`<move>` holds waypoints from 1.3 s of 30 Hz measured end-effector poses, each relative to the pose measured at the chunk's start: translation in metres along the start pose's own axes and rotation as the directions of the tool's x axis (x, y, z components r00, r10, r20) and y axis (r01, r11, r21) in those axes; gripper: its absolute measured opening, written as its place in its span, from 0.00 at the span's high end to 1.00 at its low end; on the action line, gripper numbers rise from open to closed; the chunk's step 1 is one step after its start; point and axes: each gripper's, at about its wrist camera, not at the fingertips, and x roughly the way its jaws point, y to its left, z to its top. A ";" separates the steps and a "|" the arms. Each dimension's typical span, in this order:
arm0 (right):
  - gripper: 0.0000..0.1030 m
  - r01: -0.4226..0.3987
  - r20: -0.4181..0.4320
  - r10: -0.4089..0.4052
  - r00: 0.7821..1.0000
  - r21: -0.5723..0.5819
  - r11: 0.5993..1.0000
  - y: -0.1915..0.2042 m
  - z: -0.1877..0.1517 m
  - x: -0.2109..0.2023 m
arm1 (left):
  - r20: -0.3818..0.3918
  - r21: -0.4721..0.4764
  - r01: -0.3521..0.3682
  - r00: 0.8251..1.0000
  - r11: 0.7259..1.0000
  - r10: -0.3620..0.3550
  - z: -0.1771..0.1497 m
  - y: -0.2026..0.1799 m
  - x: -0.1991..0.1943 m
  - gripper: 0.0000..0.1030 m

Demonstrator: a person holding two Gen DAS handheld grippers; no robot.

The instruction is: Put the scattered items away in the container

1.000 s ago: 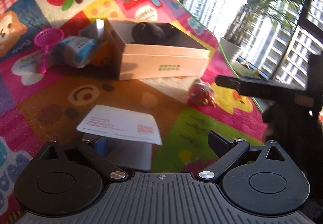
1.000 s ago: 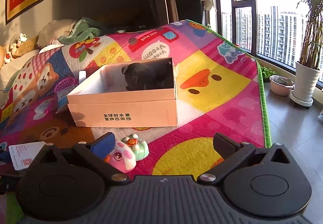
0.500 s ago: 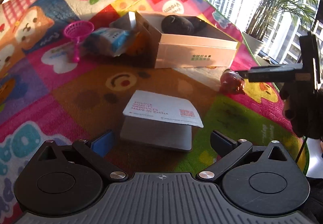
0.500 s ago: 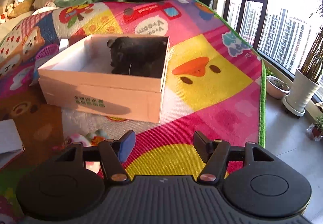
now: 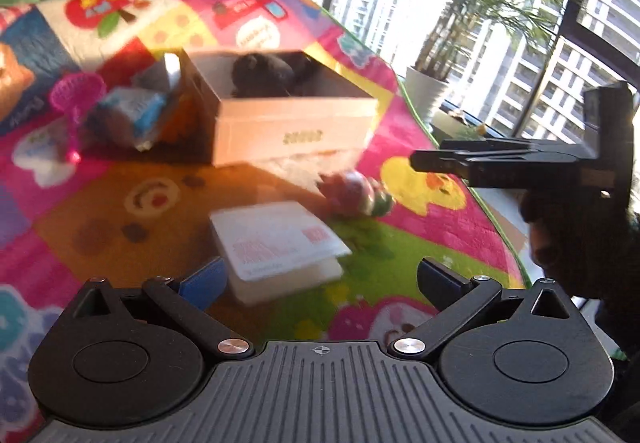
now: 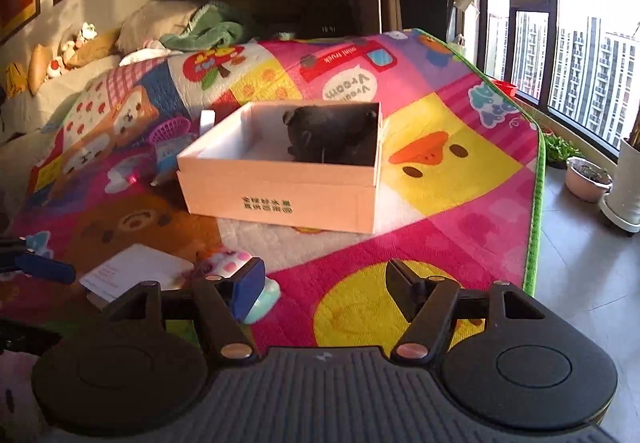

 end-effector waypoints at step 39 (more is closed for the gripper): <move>0.09 -0.363 -0.213 0.441 0.872 0.323 0.874 0.080 0.019 0.103 | -0.026 0.031 -0.293 0.956 0.956 0.294 -0.016 0.022 0.031 0.00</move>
